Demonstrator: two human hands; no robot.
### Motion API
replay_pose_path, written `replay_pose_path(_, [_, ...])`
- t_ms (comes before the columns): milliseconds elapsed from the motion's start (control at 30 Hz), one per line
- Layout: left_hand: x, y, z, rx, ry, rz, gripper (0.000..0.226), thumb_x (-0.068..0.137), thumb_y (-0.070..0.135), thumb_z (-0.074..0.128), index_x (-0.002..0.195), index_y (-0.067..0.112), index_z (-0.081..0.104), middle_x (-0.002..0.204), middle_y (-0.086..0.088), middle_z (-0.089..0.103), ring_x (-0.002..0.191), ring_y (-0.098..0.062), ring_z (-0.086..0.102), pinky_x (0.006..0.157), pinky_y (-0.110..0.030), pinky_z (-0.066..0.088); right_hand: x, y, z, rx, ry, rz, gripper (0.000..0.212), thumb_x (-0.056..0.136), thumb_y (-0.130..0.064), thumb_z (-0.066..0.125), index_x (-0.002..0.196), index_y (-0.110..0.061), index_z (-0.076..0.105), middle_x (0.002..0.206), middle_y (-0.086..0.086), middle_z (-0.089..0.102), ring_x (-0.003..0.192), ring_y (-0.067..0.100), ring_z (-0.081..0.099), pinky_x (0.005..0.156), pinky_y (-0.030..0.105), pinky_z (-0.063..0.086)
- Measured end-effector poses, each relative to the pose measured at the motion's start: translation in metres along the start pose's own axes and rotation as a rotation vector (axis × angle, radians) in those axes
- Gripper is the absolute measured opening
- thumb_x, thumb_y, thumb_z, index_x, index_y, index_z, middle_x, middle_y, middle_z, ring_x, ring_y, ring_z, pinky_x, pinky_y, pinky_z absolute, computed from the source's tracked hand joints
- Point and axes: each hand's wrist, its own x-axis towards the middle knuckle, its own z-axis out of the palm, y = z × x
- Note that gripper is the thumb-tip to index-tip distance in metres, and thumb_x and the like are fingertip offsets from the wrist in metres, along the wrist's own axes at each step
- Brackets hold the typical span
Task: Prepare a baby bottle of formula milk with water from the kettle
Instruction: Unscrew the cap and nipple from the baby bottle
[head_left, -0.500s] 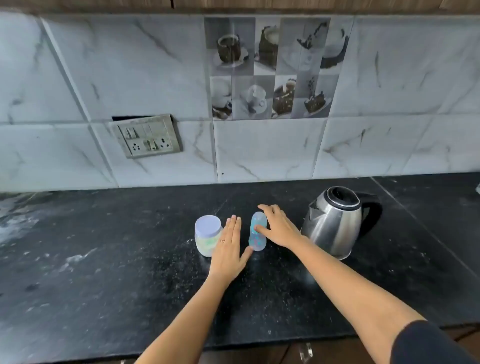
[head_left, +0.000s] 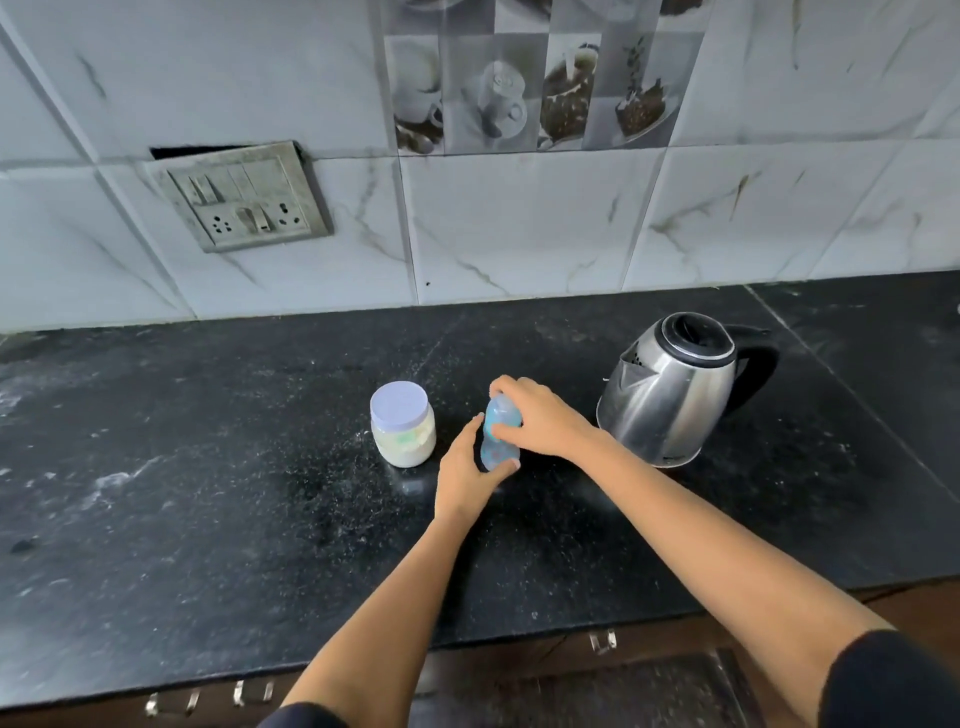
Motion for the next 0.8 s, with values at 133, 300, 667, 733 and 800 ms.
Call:
replay_pose_path(133, [0.004,0.007,0.007,-0.08,0.004,-0.008,0.051,0.077,0.019,0.077,0.121,0.029,0.053,0.099,0.016,0.063,0.09,-0.002,0.061,0.063,-0.003,0.044,-0.003,-0.008,0.002,-0.269,-0.023,0.0,0.043,0.086,-0.042,0.056,0.119,-0.018,0.041,0.103,0.005,0.044,0.084,0.026,0.055,0.062,0.033,0.043])
replay_pose_path(300, [0.007,0.007,0.008,-0.061,-0.022,0.022,0.049,0.08,0.022,0.075,0.122,0.029,0.052,0.099,0.014,0.063,0.087,0.0,0.061,0.06,-0.004,0.046,0.006,-0.014,-0.004,-0.478,-0.063,0.107,0.055,0.088,-0.057,0.05,0.119,-0.012,0.045,0.101,0.008,0.061,0.084,0.027,0.061,0.062,0.033,0.041])
replay_pose_path(667, [0.016,-0.005,0.01,-0.006,-0.071,0.044,0.05,0.079,0.025,0.076,0.123,0.027,0.053,0.114,0.012,0.065,0.105,-0.004,0.061,0.074,-0.006,0.046,0.009,0.01,-0.036,-0.43,-0.375,-0.391,0.043,0.088,-0.003,0.057,0.125,-0.023,0.05,0.116,0.002,0.047,0.099,0.016,0.04,0.08,0.034,0.042])
replay_pose_path(733, [0.016,-0.007,0.011,0.004,-0.071,0.038,0.05,0.078,0.026,0.076,0.122,0.027,0.053,0.114,0.012,0.064,0.106,-0.003,0.06,0.08,-0.009,0.044,0.01,0.015,-0.037,-0.414,-0.363,-0.437,0.043,0.086,0.001,0.055,0.122,-0.023,0.052,0.119,0.001,0.049,0.102,0.017,0.041,0.081,0.033,0.043])
replay_pose_path(800, [0.015,-0.007,0.012,0.001,-0.062,0.037,0.051,0.078,0.025,0.077,0.122,0.029,0.052,0.113,0.015,0.064,0.106,-0.002,0.06,0.086,-0.012,0.043,0.011,0.015,-0.04,-0.358,-0.396,-0.417,0.043,0.084,-0.005,0.061,0.122,-0.024,0.053,0.12,0.0,0.05,0.103,0.019,0.044,0.087,0.038,0.045])
